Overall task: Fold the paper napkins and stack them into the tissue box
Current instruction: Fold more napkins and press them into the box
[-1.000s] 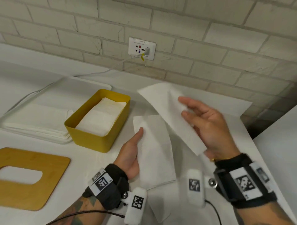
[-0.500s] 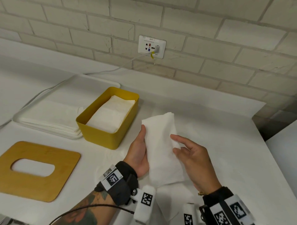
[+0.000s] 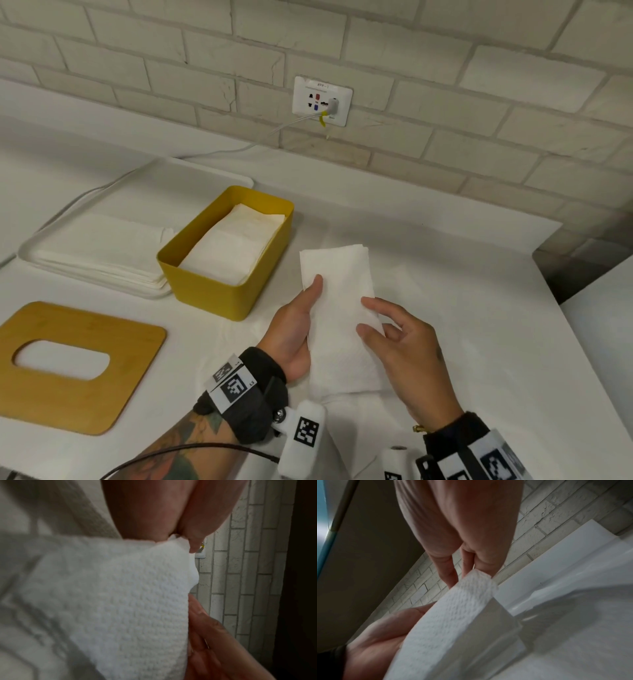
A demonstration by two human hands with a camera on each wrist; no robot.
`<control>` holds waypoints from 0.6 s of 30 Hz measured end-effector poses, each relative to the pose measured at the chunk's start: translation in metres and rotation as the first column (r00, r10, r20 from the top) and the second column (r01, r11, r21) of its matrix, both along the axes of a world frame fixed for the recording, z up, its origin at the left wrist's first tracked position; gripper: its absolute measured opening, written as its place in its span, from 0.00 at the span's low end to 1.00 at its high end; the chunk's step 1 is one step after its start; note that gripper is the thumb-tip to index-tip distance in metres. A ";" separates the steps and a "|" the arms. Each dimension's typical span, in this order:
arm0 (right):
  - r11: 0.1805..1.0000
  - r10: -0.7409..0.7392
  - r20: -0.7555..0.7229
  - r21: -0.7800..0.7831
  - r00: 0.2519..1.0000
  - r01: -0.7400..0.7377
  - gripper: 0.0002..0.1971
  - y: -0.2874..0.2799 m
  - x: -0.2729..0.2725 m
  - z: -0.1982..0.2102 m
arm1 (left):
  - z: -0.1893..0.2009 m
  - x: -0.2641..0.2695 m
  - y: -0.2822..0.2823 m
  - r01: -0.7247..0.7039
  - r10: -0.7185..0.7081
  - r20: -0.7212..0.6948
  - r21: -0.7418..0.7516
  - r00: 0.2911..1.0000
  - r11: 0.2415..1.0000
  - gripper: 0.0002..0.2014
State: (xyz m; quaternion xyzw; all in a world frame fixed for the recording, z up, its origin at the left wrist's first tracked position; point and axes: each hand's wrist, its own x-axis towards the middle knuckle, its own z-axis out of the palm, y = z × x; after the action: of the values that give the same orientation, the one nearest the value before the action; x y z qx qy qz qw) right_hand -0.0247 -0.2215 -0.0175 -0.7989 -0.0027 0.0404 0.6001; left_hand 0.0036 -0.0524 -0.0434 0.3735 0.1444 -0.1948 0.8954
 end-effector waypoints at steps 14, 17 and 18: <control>0.936 -0.062 -0.167 -0.352 0.984 -0.001 0.17 -0.052 0.013 0.015 | 0.020 0.006 0.023 -0.148 0.146 0.079 0.030 0.986 0.988 0.19; 0.895 -0.136 -0.117 -0.441 0.984 0.072 0.11 -0.073 0.053 0.019 | 0.018 0.002 0.026 -0.156 0.153 0.078 0.033 0.985 0.987 0.20; 0.872 -0.145 -0.124 -0.484 0.982 0.068 0.10 -0.079 0.067 0.018 | 0.017 0.001 0.027 -0.156 0.153 0.077 0.033 0.985 0.987 0.20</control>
State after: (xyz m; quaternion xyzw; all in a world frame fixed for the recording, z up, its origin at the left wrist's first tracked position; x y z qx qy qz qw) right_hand 0.0423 -0.3005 0.0002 -0.9154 0.0983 0.0691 0.3842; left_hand 0.0046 -0.0255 -0.0261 0.3854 0.1430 -0.1080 0.9052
